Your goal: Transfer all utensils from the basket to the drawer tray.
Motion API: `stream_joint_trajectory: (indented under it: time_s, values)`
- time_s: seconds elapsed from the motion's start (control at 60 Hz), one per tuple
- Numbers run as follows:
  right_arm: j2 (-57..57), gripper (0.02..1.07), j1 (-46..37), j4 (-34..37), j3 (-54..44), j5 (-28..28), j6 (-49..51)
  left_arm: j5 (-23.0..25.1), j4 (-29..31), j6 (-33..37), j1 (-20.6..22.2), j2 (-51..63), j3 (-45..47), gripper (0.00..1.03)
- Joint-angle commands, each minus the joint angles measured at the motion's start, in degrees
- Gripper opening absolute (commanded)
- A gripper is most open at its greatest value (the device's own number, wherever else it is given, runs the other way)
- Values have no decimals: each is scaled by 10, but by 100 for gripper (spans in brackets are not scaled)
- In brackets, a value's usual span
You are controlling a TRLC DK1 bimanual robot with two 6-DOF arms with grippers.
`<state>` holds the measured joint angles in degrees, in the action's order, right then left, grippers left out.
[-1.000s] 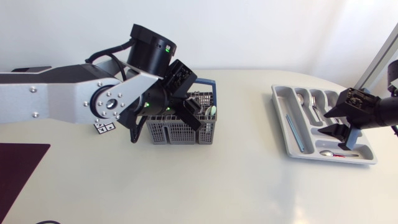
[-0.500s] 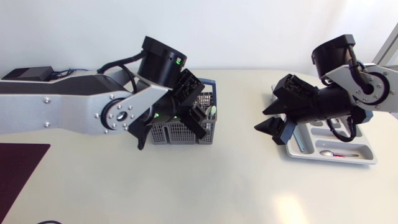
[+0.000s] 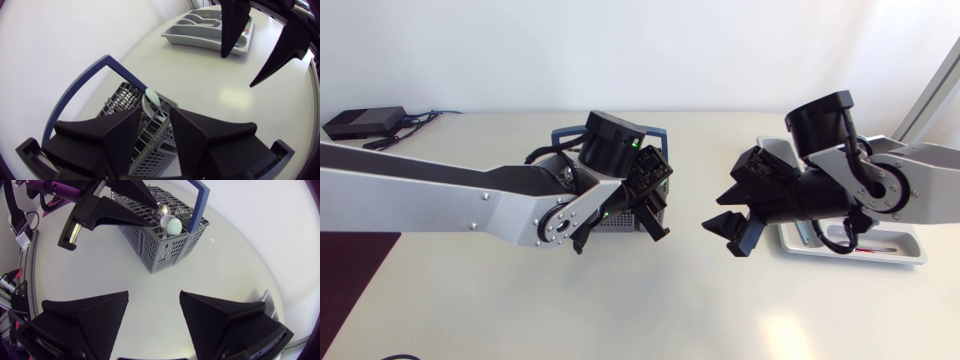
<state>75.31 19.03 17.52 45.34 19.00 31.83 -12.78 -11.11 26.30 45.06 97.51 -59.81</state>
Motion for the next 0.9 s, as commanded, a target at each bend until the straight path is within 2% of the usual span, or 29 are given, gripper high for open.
stream_joint_trajectory:
  time_s: [0.0,0.25,0.433,0.7,0.883]
  values:
    - [-4,77,15,-14,-14,-5,-25,-7,-16,23,-7,16,13,41]
    - [4,77,31,-26,-3,-13,-35,-6,-37,31,-22,34,6,41]
    - [12,77,35,-34,-3,-14,-38,-6,-48,30,-26,44,-6,34]
    - [24,77,40,-41,-2,-20,-39,-6,-58,26,-29,64,-22,33]
    - [27,77,44,-41,-3,-20,-40,-6,-70,20,-31,71,-34,24]
